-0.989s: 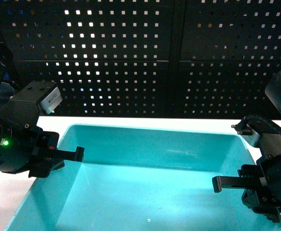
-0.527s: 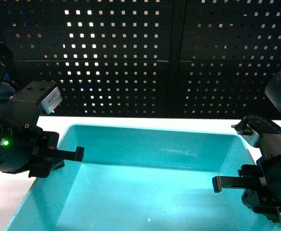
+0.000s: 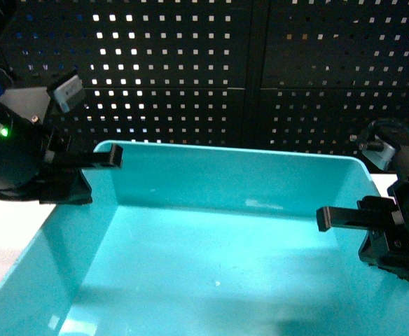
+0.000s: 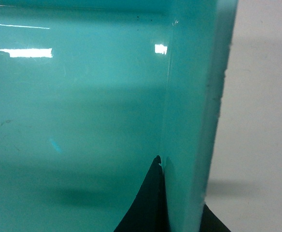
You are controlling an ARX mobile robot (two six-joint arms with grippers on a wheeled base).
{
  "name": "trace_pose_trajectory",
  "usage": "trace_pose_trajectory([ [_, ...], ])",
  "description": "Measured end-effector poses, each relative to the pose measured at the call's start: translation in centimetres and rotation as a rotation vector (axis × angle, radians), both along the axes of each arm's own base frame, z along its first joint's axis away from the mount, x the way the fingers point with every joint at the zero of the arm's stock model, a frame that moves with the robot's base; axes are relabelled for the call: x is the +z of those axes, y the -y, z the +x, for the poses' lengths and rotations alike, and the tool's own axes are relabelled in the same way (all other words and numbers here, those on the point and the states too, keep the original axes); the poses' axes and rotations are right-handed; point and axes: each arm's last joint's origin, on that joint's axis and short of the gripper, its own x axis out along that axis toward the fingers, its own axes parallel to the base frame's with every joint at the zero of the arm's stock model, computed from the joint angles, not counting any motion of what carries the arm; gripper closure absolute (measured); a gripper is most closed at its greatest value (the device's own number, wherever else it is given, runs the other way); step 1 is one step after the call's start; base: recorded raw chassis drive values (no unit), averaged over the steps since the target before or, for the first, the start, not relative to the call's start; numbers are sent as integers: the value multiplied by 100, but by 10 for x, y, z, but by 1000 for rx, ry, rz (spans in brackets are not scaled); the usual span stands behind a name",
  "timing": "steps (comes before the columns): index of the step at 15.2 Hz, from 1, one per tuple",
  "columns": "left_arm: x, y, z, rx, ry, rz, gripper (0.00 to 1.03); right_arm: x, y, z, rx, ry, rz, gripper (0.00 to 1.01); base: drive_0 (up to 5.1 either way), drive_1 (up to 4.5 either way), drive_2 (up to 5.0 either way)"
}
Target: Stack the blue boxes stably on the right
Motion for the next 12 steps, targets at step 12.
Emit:
trace_pose_trajectory([
  [12, 60, -11, -14, 94, -2, -147, 100, 56, 3, -2, -7, -18, 66, 99, 0, 0, 0],
])
